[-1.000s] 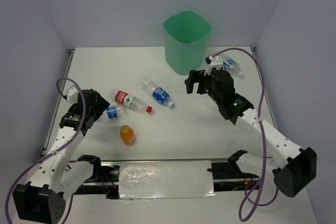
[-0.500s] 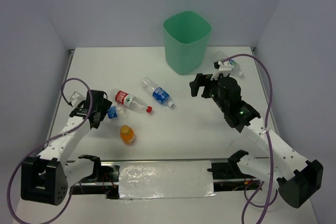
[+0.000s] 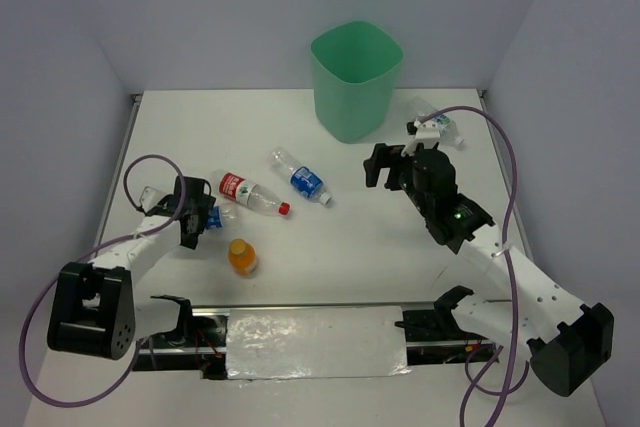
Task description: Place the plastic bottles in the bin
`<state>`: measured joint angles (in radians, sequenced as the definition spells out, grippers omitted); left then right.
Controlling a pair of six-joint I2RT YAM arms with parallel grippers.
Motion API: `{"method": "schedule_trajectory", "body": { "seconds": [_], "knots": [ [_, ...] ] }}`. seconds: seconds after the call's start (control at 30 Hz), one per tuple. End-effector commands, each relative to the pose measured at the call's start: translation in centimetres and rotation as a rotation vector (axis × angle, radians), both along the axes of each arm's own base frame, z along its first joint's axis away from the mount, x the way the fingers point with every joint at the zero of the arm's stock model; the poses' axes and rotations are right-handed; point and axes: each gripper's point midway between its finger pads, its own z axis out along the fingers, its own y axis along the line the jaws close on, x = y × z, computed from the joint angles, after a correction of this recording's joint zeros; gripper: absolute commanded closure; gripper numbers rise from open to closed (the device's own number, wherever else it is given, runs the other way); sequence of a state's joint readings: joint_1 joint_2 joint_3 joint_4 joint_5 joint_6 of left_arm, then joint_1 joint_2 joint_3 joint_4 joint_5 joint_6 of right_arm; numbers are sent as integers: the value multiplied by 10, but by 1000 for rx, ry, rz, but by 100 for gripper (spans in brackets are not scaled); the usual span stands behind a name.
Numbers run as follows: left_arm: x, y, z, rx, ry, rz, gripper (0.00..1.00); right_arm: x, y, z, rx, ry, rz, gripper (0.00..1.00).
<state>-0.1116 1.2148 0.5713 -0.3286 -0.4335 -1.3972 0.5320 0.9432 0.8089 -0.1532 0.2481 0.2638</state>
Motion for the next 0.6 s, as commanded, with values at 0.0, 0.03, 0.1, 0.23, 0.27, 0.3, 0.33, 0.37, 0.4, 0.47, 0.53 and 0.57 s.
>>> {"method": "schedule_trajectory", "body": {
  "seconds": [0.0,0.03,0.1,0.23,0.27,0.3,0.33,0.37,0.4,0.47,0.53,0.57],
  "knots": [
    [11,5,1,-6,-57,58,1,-2,-9,7,-7,-33,-25,0],
    [11,6,1,-4,-59,62,3,-3,-10,7,-8,-32,-27,0],
    [15,7,2,4,-66,52,11,-5,-11,8,-7,-35,-28,0],
    [13,8,-2,9,-26,65,34,-9,-15,13,4,-43,-38,0],
    [12,8,-5,10,-12,64,37,-10,-16,13,5,-42,-40,0],
    [11,8,-6,7,-5,62,45,-11,-17,15,8,-48,-41,0],
    [11,7,-5,4,-9,61,50,-12,-17,15,9,-50,-41,0],
    [10,6,-5,-4,-10,54,53,-12,-18,16,13,-54,-43,0],
    [9,6,-4,-5,-12,55,61,-13,-19,17,15,-59,-43,0],
    [10,6,6,-4,-34,45,66,-16,-14,19,12,-64,-9,0],
    [12,8,26,9,-76,39,70,-18,-10,21,-10,-82,36,0],
    [12,10,35,29,-90,24,71,-22,1,22,-9,-95,108,0]
  ]
}}
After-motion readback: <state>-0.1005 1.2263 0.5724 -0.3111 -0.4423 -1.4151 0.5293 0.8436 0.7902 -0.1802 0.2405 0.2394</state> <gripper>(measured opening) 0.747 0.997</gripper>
